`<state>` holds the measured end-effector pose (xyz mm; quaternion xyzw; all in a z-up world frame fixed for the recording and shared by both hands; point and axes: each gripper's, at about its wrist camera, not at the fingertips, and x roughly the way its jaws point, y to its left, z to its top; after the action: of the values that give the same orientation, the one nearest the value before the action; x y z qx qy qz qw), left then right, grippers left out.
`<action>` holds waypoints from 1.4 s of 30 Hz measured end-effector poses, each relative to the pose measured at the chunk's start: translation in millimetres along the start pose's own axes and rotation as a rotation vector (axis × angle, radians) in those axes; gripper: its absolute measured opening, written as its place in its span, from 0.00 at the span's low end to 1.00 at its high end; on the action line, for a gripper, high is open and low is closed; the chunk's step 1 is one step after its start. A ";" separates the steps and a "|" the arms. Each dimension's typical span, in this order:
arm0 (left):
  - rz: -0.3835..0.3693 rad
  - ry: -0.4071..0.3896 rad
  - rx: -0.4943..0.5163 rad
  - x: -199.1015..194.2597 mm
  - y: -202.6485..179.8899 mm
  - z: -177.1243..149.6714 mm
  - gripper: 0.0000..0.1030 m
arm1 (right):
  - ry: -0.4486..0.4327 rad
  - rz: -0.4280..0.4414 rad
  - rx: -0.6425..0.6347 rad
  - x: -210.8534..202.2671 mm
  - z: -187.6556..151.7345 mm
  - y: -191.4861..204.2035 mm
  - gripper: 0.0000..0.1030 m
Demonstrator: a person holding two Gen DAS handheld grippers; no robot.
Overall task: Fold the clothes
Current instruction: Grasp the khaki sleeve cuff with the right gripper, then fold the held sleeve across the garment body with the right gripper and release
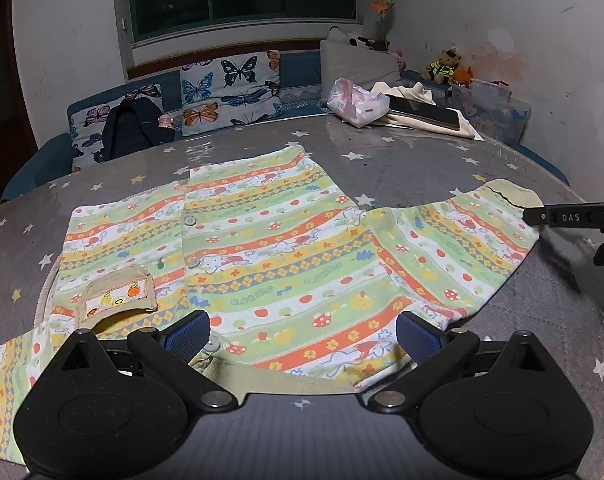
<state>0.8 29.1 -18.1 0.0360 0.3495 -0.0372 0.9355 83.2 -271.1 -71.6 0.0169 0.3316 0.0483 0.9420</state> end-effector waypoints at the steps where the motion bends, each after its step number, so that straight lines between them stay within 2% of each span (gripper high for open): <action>1: 0.000 -0.001 -0.002 -0.4 0.8 -0.1 0.98 | 0.001 0.010 0.011 -0.5 0.7 -1.5 0.19; 2: 0.002 -0.002 -0.004 -0.8 1.9 -0.3 0.99 | 0.003 0.024 0.020 -1.1 1.3 -2.4 0.15; 6: 0.008 -0.005 -0.017 -3.1 8.1 -2.1 0.99 | 0.004 0.082 0.037 -6.8 5.8 3.3 0.11; 13: 0.034 -0.008 -0.062 -9.8 30.3 -8.3 1.00 | -0.007 0.303 0.058 -29.0 34.2 41.8 0.11; 18: 0.057 -0.017 -0.117 -18.8 54.4 -14.7 1.00 | -0.030 0.463 0.006 -44.1 60.1 94.5 0.11; 23: 0.086 -0.032 -0.164 -29.5 79.3 -25.1 1.00 | -0.043 0.579 -0.085 -54.2 78.8 160.3 0.11; 32: 0.129 -0.051 -0.264 -47.3 124.9 -45.6 1.00 | -0.002 0.693 -0.227 -51.8 80.4 268.8 0.11; 40: 0.139 -0.045 -0.302 -52.0 137.3 -54.9 1.00 | 0.049 0.752 -0.278 -43.7 59.4 321.6 0.11; 42: 0.141 -0.043 -0.308 -52.7 139.0 -56.5 1.00 | 0.071 0.765 -0.275 -38.3 53.8 329.0 0.14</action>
<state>-62.5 175.0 -20.4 -0.0842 0.3274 0.0816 0.9376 60.9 52.3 15.2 0.0112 0.3244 0.4396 0.8375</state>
